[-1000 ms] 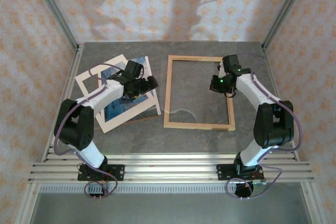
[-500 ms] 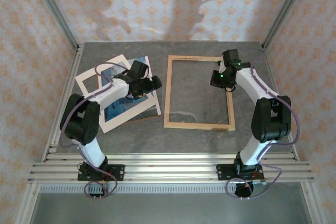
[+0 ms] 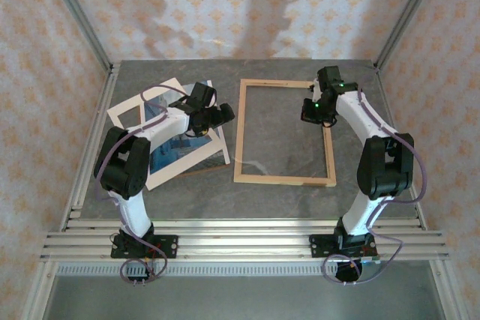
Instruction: Put the photo into the frame
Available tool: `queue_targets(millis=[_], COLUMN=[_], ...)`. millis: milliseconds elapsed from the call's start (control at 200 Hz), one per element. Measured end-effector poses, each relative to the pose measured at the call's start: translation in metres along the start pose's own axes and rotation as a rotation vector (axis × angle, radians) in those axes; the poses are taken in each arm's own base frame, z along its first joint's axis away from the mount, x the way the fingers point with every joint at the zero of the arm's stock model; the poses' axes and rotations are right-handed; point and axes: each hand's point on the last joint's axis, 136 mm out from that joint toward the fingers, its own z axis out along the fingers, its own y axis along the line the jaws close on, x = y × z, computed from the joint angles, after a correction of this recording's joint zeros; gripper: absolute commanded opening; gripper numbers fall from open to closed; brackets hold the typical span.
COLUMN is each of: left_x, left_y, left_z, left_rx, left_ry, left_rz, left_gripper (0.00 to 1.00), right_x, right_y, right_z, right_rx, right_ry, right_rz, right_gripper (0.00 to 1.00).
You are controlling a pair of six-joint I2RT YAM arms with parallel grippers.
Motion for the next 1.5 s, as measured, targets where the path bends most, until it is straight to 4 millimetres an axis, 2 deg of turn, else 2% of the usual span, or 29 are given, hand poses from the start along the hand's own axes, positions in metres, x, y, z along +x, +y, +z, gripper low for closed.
queue_targets(millis=[140,400,776,1196,1496], left_x=[-0.002,0.011,0.011,0.011,0.011], left_y=[-0.001,0.014,0.014,0.015,0.014], left_z=[0.001,0.01,0.01,0.01,0.01], left_rx=[0.011,-0.013,-0.014,-0.015,-0.015], left_ry=[-0.011,0.01,0.007,0.007,0.007], left_rz=[0.002,-0.001,0.019,0.025,0.026], left_gripper=[1.0,1.0,1.0,1.0,1.0], right_x=[0.002,0.003,0.004,0.003,-0.002], right_y=[-0.004,-0.008,-0.019,-0.021,-0.019], right_z=[0.002,0.002,0.001,0.001,-0.017], right_rx=[0.019,0.041,0.107,0.114,0.124], right_ry=[0.012,0.011,0.013,0.008,-0.044], right_rz=[0.003,-0.002,-0.012,-0.012,-0.017], right_gripper=[0.0,0.0,0.0,0.0,0.0])
